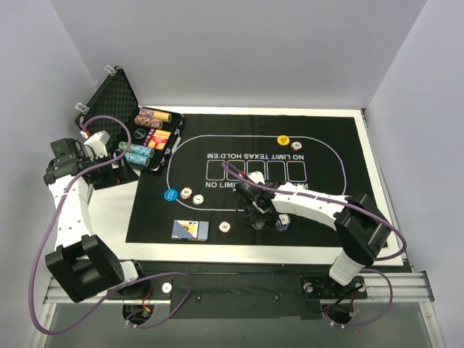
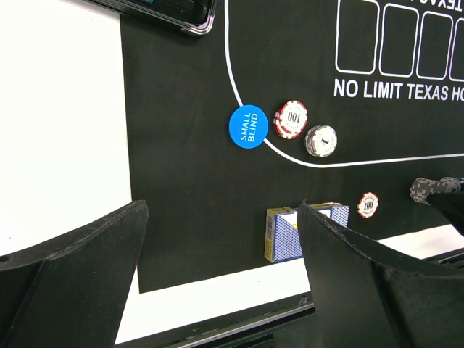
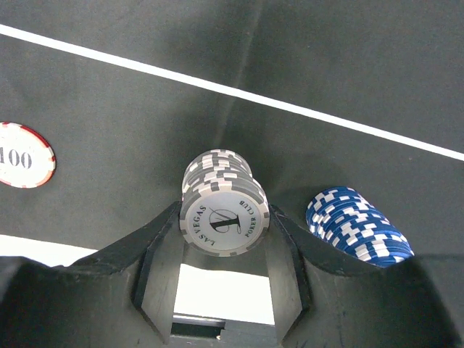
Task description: Distribute texas hold em gaming equipment
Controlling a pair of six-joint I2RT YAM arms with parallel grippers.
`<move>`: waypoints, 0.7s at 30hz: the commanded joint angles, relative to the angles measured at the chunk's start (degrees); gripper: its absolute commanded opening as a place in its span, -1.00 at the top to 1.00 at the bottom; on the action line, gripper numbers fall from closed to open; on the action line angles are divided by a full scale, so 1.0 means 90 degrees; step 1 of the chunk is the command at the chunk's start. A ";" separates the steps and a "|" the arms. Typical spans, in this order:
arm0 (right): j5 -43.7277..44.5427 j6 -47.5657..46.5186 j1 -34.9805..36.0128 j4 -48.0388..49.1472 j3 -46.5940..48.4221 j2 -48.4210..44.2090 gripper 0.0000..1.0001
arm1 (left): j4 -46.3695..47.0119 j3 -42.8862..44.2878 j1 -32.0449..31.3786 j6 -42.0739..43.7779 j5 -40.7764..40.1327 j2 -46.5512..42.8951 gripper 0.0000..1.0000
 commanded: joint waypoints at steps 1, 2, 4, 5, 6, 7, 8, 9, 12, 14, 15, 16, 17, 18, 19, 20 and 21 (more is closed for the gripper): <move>0.0141 -0.0014 0.0029 -0.0261 0.0080 -0.0329 0.29 | 0.0096 0.0141 0.0053 0.0050 0.0111 -0.0128 -0.90; 0.0160 -0.0033 0.0029 -0.0290 0.0100 -0.0377 0.31 | 0.0096 0.0151 0.0053 0.0060 0.0101 -0.0128 -0.90; 0.0190 -0.0062 0.0009 -0.0368 0.0187 -0.0475 0.31 | 0.0096 0.0141 0.0043 0.0060 0.0111 -0.0119 -0.90; 0.0209 -0.0072 -0.0001 -0.0427 0.0246 -0.0495 0.31 | 0.0096 0.0141 0.0043 0.0060 0.0121 -0.0109 -0.90; 0.0219 -0.0092 -0.0001 -0.0475 0.0275 -0.0553 0.31 | 0.0096 0.0131 0.0052 0.0060 0.0121 -0.0109 -0.90; 0.0219 -0.0092 -0.0049 -0.0495 0.0334 -0.0573 0.31 | 0.0096 0.0131 0.0053 0.0060 0.0121 -0.0099 -0.90; 0.0219 -0.0121 -0.0050 -0.0534 0.0353 -0.0622 0.31 | 0.0096 0.0141 0.0053 0.0060 0.0121 -0.0099 -0.90; 0.0209 -0.0121 -0.0079 -0.0544 0.0421 -0.0622 0.32 | 0.0096 0.0141 0.0053 0.0060 0.0121 -0.0099 -0.90; 0.0170 -0.0218 -0.0264 -0.0612 0.0558 -0.0661 0.32 | 0.0096 0.0131 0.0053 0.0060 0.0141 -0.0080 -0.90; 0.0112 -0.0335 -0.0498 -0.0651 0.0705 -0.0603 0.33 | 0.0096 0.0141 0.0043 0.0060 0.0160 -0.0060 -0.90; 0.0111 -0.0375 -0.0721 -0.0652 0.0860 -0.0564 0.33 | 0.0106 0.0131 0.0052 0.0069 0.0141 -0.0050 -0.90; 0.0092 -0.0462 -0.0830 -0.0671 0.0958 -0.0486 0.33 | 0.0106 0.0141 0.0053 0.0060 0.0140 -0.0050 -0.90; 0.0053 -0.0579 -0.1111 -0.0671 0.1152 -0.0418 0.33 | 0.0106 0.0122 0.0053 0.0069 0.0140 -0.0031 -0.90; 0.0043 -0.0629 -0.1433 -0.0671 0.1406 -0.0243 0.33 | 0.0115 0.0121 0.0053 0.0069 0.0140 -0.0031 -0.90; 0.0043 -0.0697 -0.1581 -0.0681 0.1544 -0.0154 0.34 | 0.0135 0.0121 0.0053 0.0060 0.0150 -0.0011 -0.90; 0.0024 -0.0726 -0.1931 -0.0710 0.1835 0.0079 0.36 | 0.0145 0.0121 0.0053 0.0060 0.0160 0.0008 -0.90; -0.0044 -0.0775 -0.2079 -0.0701 0.1983 0.0352 0.38 | 0.0154 0.0141 0.0053 0.0050 0.0170 0.0028 -0.90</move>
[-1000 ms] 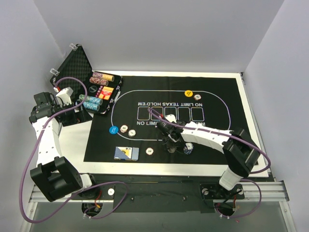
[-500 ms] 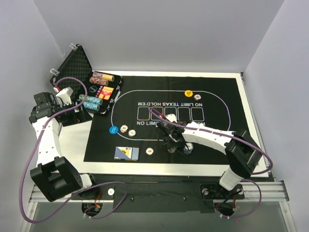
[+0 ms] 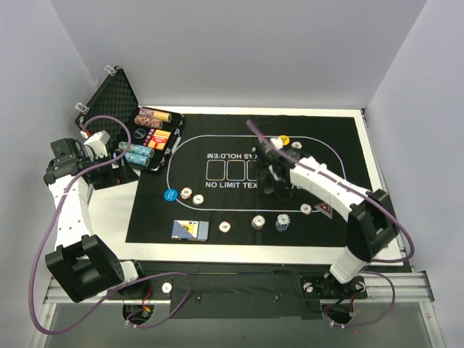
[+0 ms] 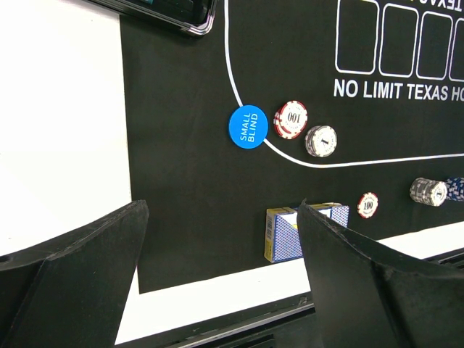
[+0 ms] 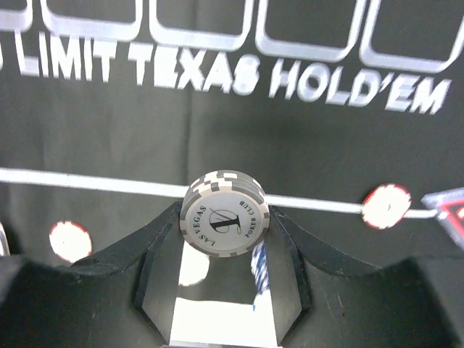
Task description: Distribute texas hold em gaming equipment
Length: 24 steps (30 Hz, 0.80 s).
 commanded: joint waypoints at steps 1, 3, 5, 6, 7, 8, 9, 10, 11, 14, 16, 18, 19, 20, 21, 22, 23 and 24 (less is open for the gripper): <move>0.0074 -0.0341 -0.1059 -0.0225 0.1116 0.0689 0.40 | 0.0150 0.0151 0.0053 0.0052 0.0175 0.0086 -0.90; 0.0220 -0.0419 -0.1421 -0.0225 0.1594 0.1099 0.42 | 0.0159 0.0180 0.0053 0.0052 0.0175 0.0164 -0.90; 0.0182 -0.0468 -0.1763 -0.0225 0.2122 0.1587 0.42 | 0.0159 0.0228 0.0053 0.0072 0.0184 0.0213 -0.90; 0.0211 -0.0458 -0.1881 -0.0234 0.2309 0.1917 0.42 | 0.0159 0.0238 0.0053 0.0072 0.0194 0.0233 -0.90; 0.0259 -0.0448 -0.2047 -0.0244 0.2630 0.2085 0.42 | 0.0179 0.0258 0.0053 0.0101 0.0184 0.0272 -0.90; 0.0260 -0.0419 -0.2136 -0.0235 0.2759 0.2367 0.43 | 0.0189 0.0268 0.0053 0.0101 0.0194 0.0301 -0.90; 0.0269 -0.0400 -0.2282 -0.0244 0.3050 0.2554 0.43 | 0.0189 0.0297 0.0033 0.0111 0.0194 0.0359 -0.90; 0.0270 -0.0371 -0.2331 -0.0244 0.3188 0.2875 0.43 | 0.0179 0.0316 0.0052 0.0130 0.0194 0.0399 -0.90; 0.0279 -0.0370 -0.2419 -0.0244 0.3470 0.3013 0.43 | 0.0179 0.0355 0.0043 0.0159 0.0204 0.0447 -0.90; 0.0328 -0.0361 -0.2546 -0.0361 0.4105 0.3695 0.43 | 0.0150 0.0434 0.0033 0.0218 0.0204 0.0594 -0.90; 0.0318 -0.0322 -0.2605 -0.0468 0.4428 0.4038 0.43 | 0.0140 0.0463 0.0033 0.0267 0.0233 0.0643 -0.91; 0.0289 -0.0263 -0.2673 -0.0498 0.4624 0.4292 0.42 | 0.0120 0.0502 0.0033 0.0296 0.0262 0.0692 -0.90; 0.0270 -0.0215 -0.2693 -0.0508 0.4683 0.4371 0.42 | 0.0082 0.0512 0.0043 0.0335 0.0311 0.0721 -0.90; 0.0202 -0.0185 -0.2732 -0.0508 0.4771 0.4498 0.42 | 0.0062 0.0512 0.0043 0.0355 0.0331 0.0721 -0.90; 0.0182 -0.0194 -0.2742 -0.0508 0.4849 0.4615 0.42 | 0.0052 0.0502 0.0043 0.0384 0.0341 0.0731 -0.90; 0.0211 -0.0194 -0.2742 -0.0547 0.4966 0.4693 0.41 | 0.0042 0.0493 0.0033 0.0384 0.0350 0.0731 -0.90; 0.0192 -0.0194 -0.2742 -0.0586 0.5015 0.4801 0.39 | 0.0052 0.0492 0.0033 0.0404 0.0350 0.0741 -0.90; 0.0172 -0.0194 -0.2752 -0.0615 0.5122 0.4840 0.37 | 0.0033 0.0492 0.0043 0.0404 0.0331 0.0750 -0.90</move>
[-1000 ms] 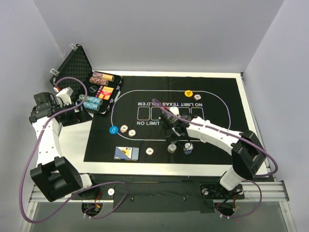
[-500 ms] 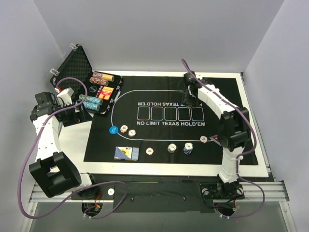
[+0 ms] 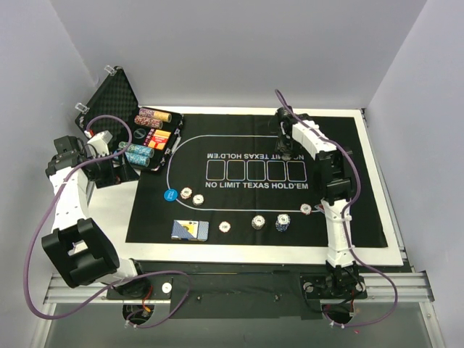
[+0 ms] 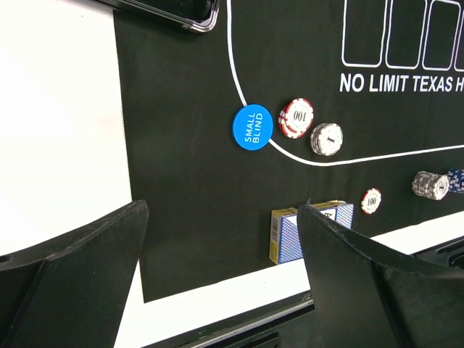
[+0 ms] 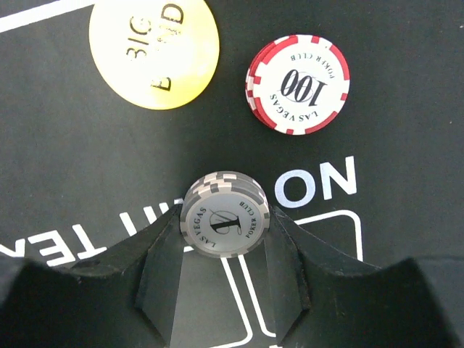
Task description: Distribute texas hold em gaming equipment
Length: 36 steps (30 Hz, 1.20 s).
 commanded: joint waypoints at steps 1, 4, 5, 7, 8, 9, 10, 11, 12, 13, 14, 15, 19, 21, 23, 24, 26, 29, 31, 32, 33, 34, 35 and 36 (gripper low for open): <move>0.0024 0.0107 -0.0049 -0.0447 0.0531 0.0231 0.36 | -0.0009 0.0332 0.0033 0.0200 0.0205 0.0046 -0.90; -0.0093 0.0136 -0.0049 -0.0468 0.0522 0.0261 0.19 | -0.0048 0.0362 0.0033 0.0210 0.0195 0.0017 -0.90; -0.0113 0.0146 -0.0049 -0.0477 0.0483 0.0242 0.12 | -0.0048 0.0371 0.0043 0.0210 0.0205 0.0007 -0.90; -0.0142 0.0126 -0.0049 -0.0477 0.0356 0.0125 -0.07 | -0.0038 0.0332 0.0033 0.0190 0.0195 -0.0032 -0.90; -0.0142 0.0117 -0.0039 -0.0477 0.0288 0.0066 -0.19 | -0.0038 0.0323 0.0043 0.0190 0.0195 -0.0051 -0.90; -0.0142 0.0117 -0.0039 -0.0477 0.0200 -0.0060 -0.25 | -0.0048 0.0322 0.0033 0.0190 0.0195 -0.0051 -0.90; -0.0142 0.0097 -0.0029 -0.0477 0.0151 -0.0148 -0.30 | -0.0077 0.0313 0.0043 0.0190 0.0205 -0.0071 -0.90; -0.0152 0.0087 -0.0020 -0.0477 0.0053 -0.0313 -0.32 | -0.0097 0.0303 0.0043 0.0190 0.0205 -0.0090 -0.90; -0.0162 0.0087 -0.0010 -0.0477 -0.0015 -0.0402 -0.35 | -0.0107 0.0293 0.0043 0.0200 0.0214 -0.0119 -0.90; -0.0133 0.0078 0.0029 -0.0468 -0.0142 -0.0635 -0.35 | -0.0107 0.0274 0.0033 0.0200 0.0224 -0.0139 -0.90; -0.0123 0.0077 0.0058 -0.0477 -0.0230 -0.0763 -0.36 | -0.0107 0.0274 0.0043 0.0190 0.0215 -0.0178 -0.90; -0.0065 0.0087 0.0107 -0.0458 -0.0463 -0.1093 -0.36 | -0.0107 0.0245 0.0033 0.0180 0.0224 -0.0227 -0.90; 0.0014 0.0097 0.0525 -0.0204 -0.1496 -0.2334 -0.38 | -0.0126 0.0176 0.0043 0.0151 0.0253 -0.0305 -0.91; 0.0140 0.0009 0.0887 -0.0175 -0.2014 -0.2920 -0.40 | -0.0146 0.0166 0.0043 0.0151 0.0273 -0.0344 -0.90; 0.0102 0.0048 0.1278 -0.0077 -0.2601 -0.3468 -0.44 | -0.0175 0.0185 0.0033 0.0141 0.0302 -0.0403 -0.90; 0.0092 0.0077 0.1550 0.0000 -0.3000 -0.3779 -0.46 | -0.0175 0.0166 0.0033 0.0141 0.0302 -0.0413 -0.90; 0.0072 0.0204 0.1970 0.0079 -0.3538 -0.4160 -0.49 | -0.0194 0.0176 0.0043 0.0151 0.0302 -0.0461 -0.90; 0.0121 0.0467 0.2528 0.0206 -0.4194 -0.4552 -0.55 | -0.0243 0.0195 0.0043 0.0180 0.0283 -0.0520 -0.90; 0.0121 0.0643 0.2870 0.0333 -0.4595 -0.4787 -0.58 | -0.0263 0.0166 0.0053 0.0190 0.0283 -0.0569 -0.90; 0.0112 0.0702 0.3055 0.0391 -0.4799 -0.4875 -0.59 | -0.0263 0.0147 0.0053 0.0190 0.0273 -0.0579 -0.90; 0.0073 0.0770 0.3124 0.0421 -0.4888 -0.4885 -0.60 | -0.0263 0.0127 0.0053 0.0190 0.0283 -0.0617 -0.90; 0.0072 0.0809 0.3289 0.0470 -0.5024 -0.4895 -0.60 | -0.0263 0.0098 0.0043 0.0190 0.0292 -0.0627 -0.90; 0.0092 0.0868 0.3359 0.0480 -0.5093 -0.4885 -0.61 | -0.0263 0.0098 0.0052 0.0190 0.0312 -0.0647 -0.90; 0.0102 0.0888 0.3485 0.0489 -0.5181 -0.4856 -0.61 | -0.0263 0.0069 0.0053 0.0190 0.0322 -0.0657 -0.90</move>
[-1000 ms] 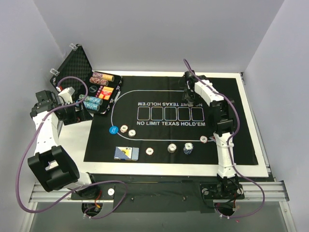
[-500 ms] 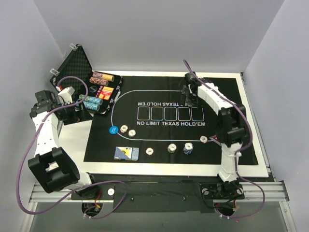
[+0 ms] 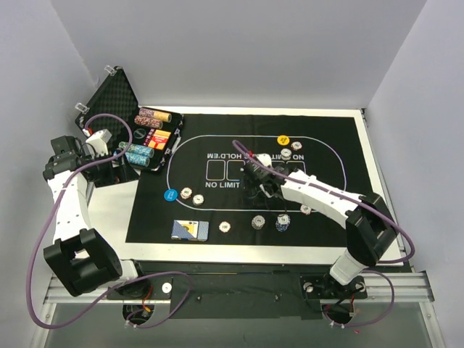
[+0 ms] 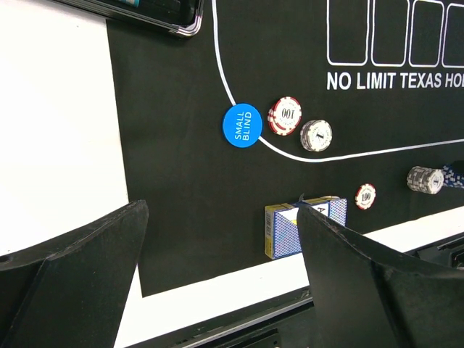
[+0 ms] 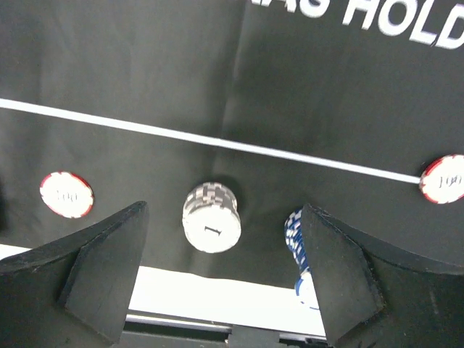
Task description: Distribute texas hold em gaming equipment
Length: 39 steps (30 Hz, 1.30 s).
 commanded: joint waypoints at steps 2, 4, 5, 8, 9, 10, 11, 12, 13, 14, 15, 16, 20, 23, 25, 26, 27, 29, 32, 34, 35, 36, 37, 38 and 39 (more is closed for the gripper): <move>0.0165 0.0422 0.0395 0.0057 -0.0424 -0.0091 -0.61 | -0.0061 -0.0019 0.0053 0.0083 0.0232 -0.0317 -0.90; 0.0146 0.0461 0.0473 0.0126 -0.0532 -0.0062 -0.62 | -0.0061 -0.0029 0.0053 0.0083 0.0232 -0.0356 -0.91; 0.0155 0.0471 0.0512 0.0155 -0.0562 -0.0023 -0.62 | -0.0061 -0.0039 0.0053 0.0083 0.0232 -0.0366 -0.90; 0.0107 0.0451 0.0591 0.0204 -0.0620 0.0075 -0.62 | -0.0061 -0.0039 0.0053 0.0103 0.0242 -0.0395 -0.90; 0.0087 0.0451 0.0629 0.0233 -0.0640 0.0143 -0.62 | -0.0061 -0.0039 0.0053 0.0103 0.0242 -0.0395 -0.90; 0.0077 0.0471 0.0649 0.0243 -0.0659 0.0182 -0.62 | -0.0061 -0.0039 0.0043 0.0112 0.0261 -0.0405 -0.90; 0.0106 0.0481 0.0678 0.0291 -0.0708 0.0260 -0.62 | -0.0071 -0.0039 0.0043 0.0113 0.0252 -0.0405 -0.90; 0.0126 0.0500 0.0688 0.0321 -0.0737 0.0280 -0.62 | -0.0061 -0.0039 0.0052 0.0113 0.0252 -0.0415 -0.90; 0.0097 0.0510 0.0688 0.0379 -0.0796 0.0348 -0.61 | -0.0061 -0.0029 0.0053 0.0103 0.0252 -0.0415 -0.90; 0.0087 0.0520 0.0688 0.0418 -0.0806 0.0387 -0.61 | -0.0061 -0.0029 0.0043 0.0103 0.0252 -0.0415 -0.90; 0.0068 0.0520 0.0688 0.0457 -0.0845 0.0436 -0.61 | -0.0061 -0.0029 0.0043 0.0103 0.0261 -0.0415 -0.90; 0.0048 0.0529 0.0688 0.0525 -0.0855 0.0465 -0.59 | -0.0061 -0.0029 0.0052 0.0103 0.0261 -0.0405 -0.90; -0.0011 0.0578 0.0688 0.0604 -0.0933 0.0504 -0.38 | -0.0061 -0.0039 0.0053 0.0103 0.0252 -0.0405 -0.90; -0.0060 0.0588 0.0698 0.0624 -0.0972 0.0524 -0.26 | -0.0052 -0.0068 0.0053 0.0103 0.0242 -0.0415 -0.90; -0.0079 0.0608 0.0688 0.0643 -0.1021 0.0524 -0.22 | -0.0042 -0.0068 0.0043 0.0113 0.0251 -0.0415 -0.90; -0.0089 0.0608 0.0698 0.0653 -0.1050 0.0515 -0.21 | -0.0032 -0.0078 0.0052 0.0113 0.0252 -0.0415 -0.90; -0.0089 0.0617 0.0698 0.0653 -0.1060 0.0514 -0.18 | -0.0022 -0.0087 0.0053 0.0113 0.0242 -0.0405 -0.90; -0.0099 0.0608 0.0698 0.0663 -0.1109 0.0524 -0.12 | -0.0013 -0.0097 0.0053 0.0113 0.0252 -0.0405 -0.90; -0.0099 0.0608 0.0688 0.0682 -0.1148 0.0505 -0.06 | 0.0007 -0.0107 0.0043 0.0113 0.0242 -0.0395 -0.90; -0.0089 0.0598 0.0688 0.0682 -0.1167 0.0495 -0.01 | 0.0007 -0.0117 0.0052 0.0113 0.0242 -0.0395 -0.90; -0.0089 0.0579 0.0688 0.0682 -0.1167 0.0505 0.03 | 0.0007 -0.0117 0.0053 0.0113 0.0242 -0.0395 -0.90; -0.0079 0.0588 0.0688 0.0692 -0.1158 0.0476 0.06 | 0.0007 -0.0107 0.0053 0.0113 0.0242 -0.0395 -0.90; -0.0079 0.0588 0.0688 0.0683 -0.1158 0.0475 0.12 | 0.0007 -0.0117 0.0053 0.0122 0.0242 -0.0405 -0.90; -0.0069 0.0588 0.0688 0.0673 -0.1148 0.0437 0.15 | 0.0007 -0.0136 0.0053 0.0122 0.0242 -0.0405 -0.90; -0.0060 0.0578 0.0688 0.0644 -0.1138 0.0417 0.15 | 0.0007 -0.0146 0.0053 0.0132 0.0242 -0.0415 -0.91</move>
